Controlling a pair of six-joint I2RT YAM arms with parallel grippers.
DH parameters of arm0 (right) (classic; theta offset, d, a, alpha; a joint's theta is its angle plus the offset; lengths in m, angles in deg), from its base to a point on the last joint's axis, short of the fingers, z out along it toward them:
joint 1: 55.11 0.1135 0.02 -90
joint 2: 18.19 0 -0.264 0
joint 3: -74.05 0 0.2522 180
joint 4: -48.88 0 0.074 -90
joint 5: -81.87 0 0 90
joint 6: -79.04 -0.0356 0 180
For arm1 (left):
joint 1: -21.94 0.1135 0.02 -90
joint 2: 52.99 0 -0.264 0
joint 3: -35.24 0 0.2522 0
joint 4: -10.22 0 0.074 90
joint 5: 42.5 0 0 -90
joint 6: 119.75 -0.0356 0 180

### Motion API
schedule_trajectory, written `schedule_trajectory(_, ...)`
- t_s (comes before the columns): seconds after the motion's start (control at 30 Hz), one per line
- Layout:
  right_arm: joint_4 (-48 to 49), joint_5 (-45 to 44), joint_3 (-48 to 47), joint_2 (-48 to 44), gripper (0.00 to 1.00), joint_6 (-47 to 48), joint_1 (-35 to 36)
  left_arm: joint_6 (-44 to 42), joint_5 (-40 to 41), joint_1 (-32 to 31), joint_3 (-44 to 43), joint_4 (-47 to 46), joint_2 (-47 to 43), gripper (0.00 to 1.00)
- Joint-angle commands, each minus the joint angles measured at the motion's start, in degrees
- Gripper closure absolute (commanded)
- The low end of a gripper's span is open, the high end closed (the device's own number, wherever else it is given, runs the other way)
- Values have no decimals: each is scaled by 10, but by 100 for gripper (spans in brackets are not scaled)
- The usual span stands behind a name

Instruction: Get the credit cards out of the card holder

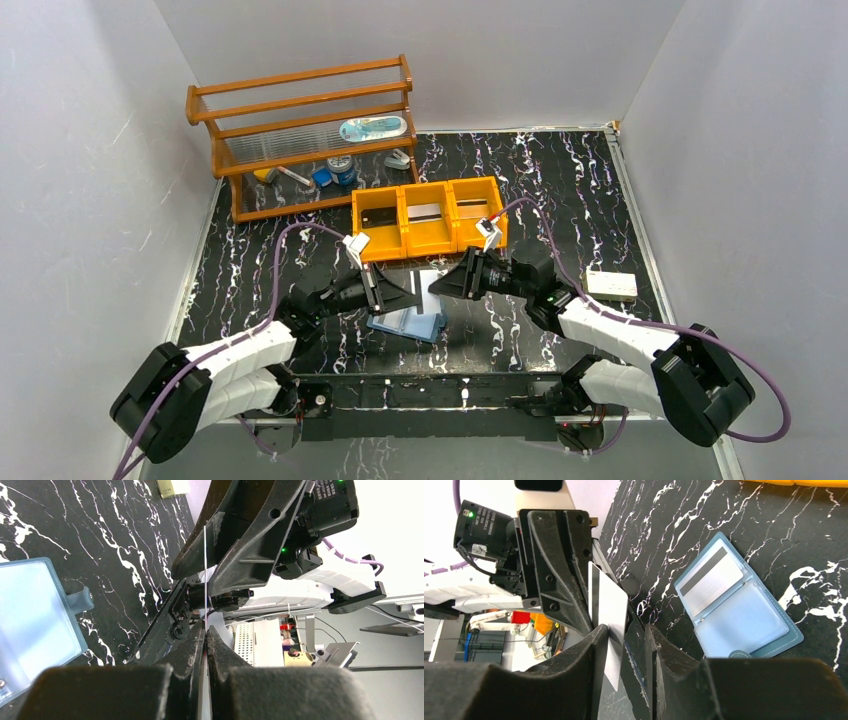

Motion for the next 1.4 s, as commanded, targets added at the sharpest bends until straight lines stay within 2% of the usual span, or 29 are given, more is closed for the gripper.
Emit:
schedule_trajectory(0.0, 33, 34, -21, -10, 61, -2, -1, -10, -29, -1, -37, -42, 21, 100)
schedule_trajectory(0.2, 23, 58, -20, -43, 68, 0, -14, -9, -34, -1, -50, -49, 51, 100)
schedule_trajectory(0.37, -33, 40, -34, -62, 66, 14, -16, -11, -20, 0, -32, -53, 27, 100)
schedule_trajectory(0.47, -11, 54, -28, -72, 66, -6, -16, -1, -19, -1, -22, -53, 19, 100)
schedule_trajectory(0.57, 65, 88, -11, -71, 71, -51, -16, 1, -38, -1, -26, -57, 19, 100)
schedule_trajectory(0.87, 89, 85, -4, -67, 93, -64, -16, 2, -72, -1, -48, -67, 35, 100)
schedule_trajectory(0.93, 83, 74, -1, -67, 99, -60, -16, 1, -64, -1, -44, -67, 30, 94)
schedule_trajectory(1.0, 81, 74, -3, -64, 100, -54, -17, 0, -58, -1, -41, -68, 27, 85)
schedule_trajectory(1.17, 26, 50, -20, -67, 100, -23, -17, -10, -57, 0, -48, -59, 28, 44)
schedule_trajectory(1.27, -13, 24, -25, -77, 100, -9, -18, -35, -18, 0, -45, -4, 3, 27)
schedule_trajectory(1.37, -58, -5, -32, -91, 100, 7, -19, -98, 20, 1, -63, 118, -38, 18)
